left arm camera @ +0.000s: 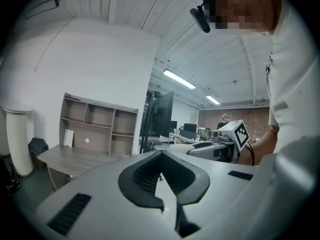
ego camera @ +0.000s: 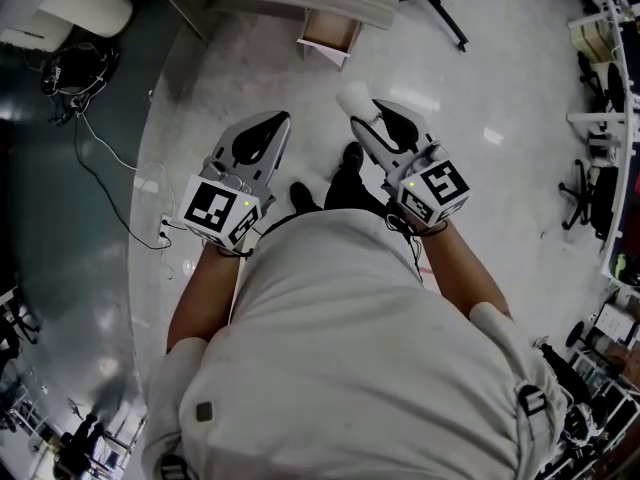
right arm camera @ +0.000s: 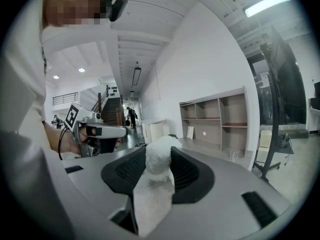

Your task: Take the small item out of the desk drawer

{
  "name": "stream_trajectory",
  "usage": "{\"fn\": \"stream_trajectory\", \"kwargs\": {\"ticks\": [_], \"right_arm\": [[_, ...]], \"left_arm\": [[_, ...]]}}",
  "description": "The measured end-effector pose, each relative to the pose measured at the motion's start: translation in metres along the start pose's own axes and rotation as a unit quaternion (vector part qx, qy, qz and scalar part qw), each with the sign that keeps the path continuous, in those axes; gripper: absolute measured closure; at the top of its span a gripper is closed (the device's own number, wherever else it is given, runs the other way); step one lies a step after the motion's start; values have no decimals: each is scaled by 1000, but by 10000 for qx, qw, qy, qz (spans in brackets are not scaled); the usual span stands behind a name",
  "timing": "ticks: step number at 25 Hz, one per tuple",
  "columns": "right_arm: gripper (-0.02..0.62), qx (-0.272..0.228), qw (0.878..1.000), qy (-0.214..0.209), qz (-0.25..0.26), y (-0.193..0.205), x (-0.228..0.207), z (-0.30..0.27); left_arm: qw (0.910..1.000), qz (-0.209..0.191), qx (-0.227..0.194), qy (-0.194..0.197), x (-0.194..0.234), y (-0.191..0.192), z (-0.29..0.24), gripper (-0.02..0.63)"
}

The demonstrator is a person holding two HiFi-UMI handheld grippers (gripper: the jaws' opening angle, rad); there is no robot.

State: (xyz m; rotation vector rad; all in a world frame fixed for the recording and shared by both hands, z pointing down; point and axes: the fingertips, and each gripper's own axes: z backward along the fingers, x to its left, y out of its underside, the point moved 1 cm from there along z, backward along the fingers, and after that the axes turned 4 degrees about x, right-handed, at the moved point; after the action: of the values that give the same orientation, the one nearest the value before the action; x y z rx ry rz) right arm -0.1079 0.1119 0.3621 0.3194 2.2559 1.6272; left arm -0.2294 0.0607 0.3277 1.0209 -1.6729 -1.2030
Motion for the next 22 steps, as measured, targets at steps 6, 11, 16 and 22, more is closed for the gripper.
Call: {"fn": "stream_trajectory", "kwargs": {"ticks": [6, 11, 16, 22], "right_arm": [[431, -34, 10000, 50, 12, 3, 20, 14], [431, -113, 9999, 24, 90, -2, 31, 11], [431, -150, 9999, 64, -58, -8, 33, 13], [431, -163, 9998, 108, 12, -16, 30, 15]], "left_arm": [[10000, 5, -39, -22, -12, -1, 20, 591], [10000, 0, -73, -2, -9, 0, 30, 591], [9999, 34, -120, 69, -12, -1, 32, 591], [9999, 20, -143, 72, -14, -10, 30, 591]]}}
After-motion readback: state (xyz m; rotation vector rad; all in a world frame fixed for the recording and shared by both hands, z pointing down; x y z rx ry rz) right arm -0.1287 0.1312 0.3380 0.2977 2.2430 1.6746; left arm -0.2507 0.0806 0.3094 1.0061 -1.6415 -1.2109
